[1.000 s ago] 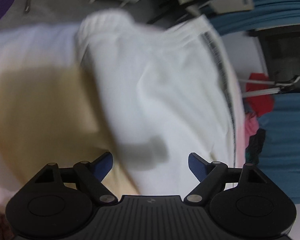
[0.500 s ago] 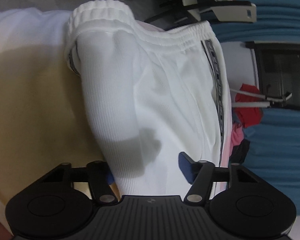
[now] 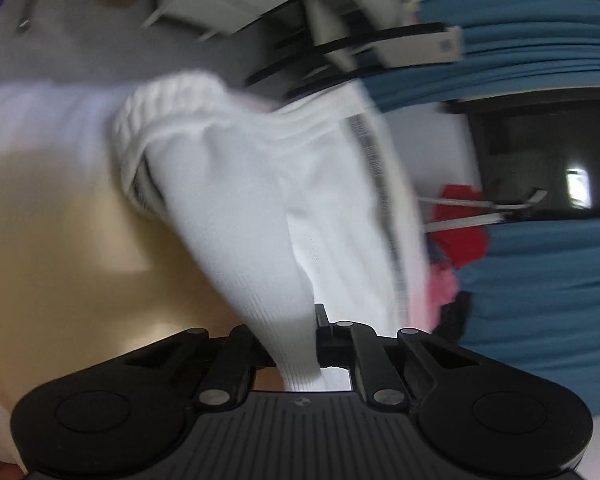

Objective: Fold clothes
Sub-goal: 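Grasp the waistband with the left tool while the right tool grasps the other waistband corner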

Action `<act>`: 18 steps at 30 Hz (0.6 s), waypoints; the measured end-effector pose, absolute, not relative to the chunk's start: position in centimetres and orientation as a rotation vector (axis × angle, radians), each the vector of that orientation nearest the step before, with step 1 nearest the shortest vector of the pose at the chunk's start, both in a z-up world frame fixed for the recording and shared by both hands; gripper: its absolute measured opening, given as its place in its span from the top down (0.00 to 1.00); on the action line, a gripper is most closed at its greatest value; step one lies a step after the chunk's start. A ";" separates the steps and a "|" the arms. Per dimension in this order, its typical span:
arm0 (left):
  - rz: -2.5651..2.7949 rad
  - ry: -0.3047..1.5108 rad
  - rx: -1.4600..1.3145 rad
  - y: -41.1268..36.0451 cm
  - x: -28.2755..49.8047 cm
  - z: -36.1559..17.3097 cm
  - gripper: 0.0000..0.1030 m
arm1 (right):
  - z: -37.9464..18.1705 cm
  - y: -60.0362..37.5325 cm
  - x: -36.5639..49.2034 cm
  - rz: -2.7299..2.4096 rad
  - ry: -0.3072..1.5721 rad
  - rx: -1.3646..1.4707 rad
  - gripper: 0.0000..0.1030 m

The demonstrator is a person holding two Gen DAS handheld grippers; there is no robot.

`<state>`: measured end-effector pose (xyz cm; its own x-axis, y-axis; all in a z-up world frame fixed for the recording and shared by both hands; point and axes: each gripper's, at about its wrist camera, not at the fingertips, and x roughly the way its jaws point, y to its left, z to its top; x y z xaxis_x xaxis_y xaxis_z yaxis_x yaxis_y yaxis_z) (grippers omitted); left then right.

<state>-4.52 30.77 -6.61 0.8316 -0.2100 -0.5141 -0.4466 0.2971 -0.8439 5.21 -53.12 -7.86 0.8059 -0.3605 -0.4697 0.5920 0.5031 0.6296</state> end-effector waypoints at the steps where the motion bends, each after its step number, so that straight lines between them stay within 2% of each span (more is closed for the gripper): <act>1: 0.156 0.584 -1.266 30.7 -4.7 -5.8 0.91 | -7.0 -53.0 5.2 -0.582 0.278 0.842 0.94; 5: 0.127 0.535 -1.161 30.6 -3.6 -1.8 0.92 | -3.3 -52.8 5.8 -0.558 0.225 0.738 0.94; 10: 0.114 0.528 -1.072 29.8 3.2 2.2 0.92 | 0.9 -53.5 12.5 -0.525 0.237 0.666 0.94; 14: 0.134 0.555 -1.003 29.1 11.6 3.5 0.91 | 3.0 -52.9 20.7 -0.537 0.265 0.580 0.94; 18: 0.192 0.616 -0.887 27.9 22.4 2.5 0.91 | 2.0 -52.3 30.1 -0.577 0.321 0.511 0.94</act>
<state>22.44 27.95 2.48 0.8116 -0.0910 -0.5771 -0.4032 0.6276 -0.6660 30.06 -52.26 2.04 0.7944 -0.4349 -0.4241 0.5896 0.7199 0.3662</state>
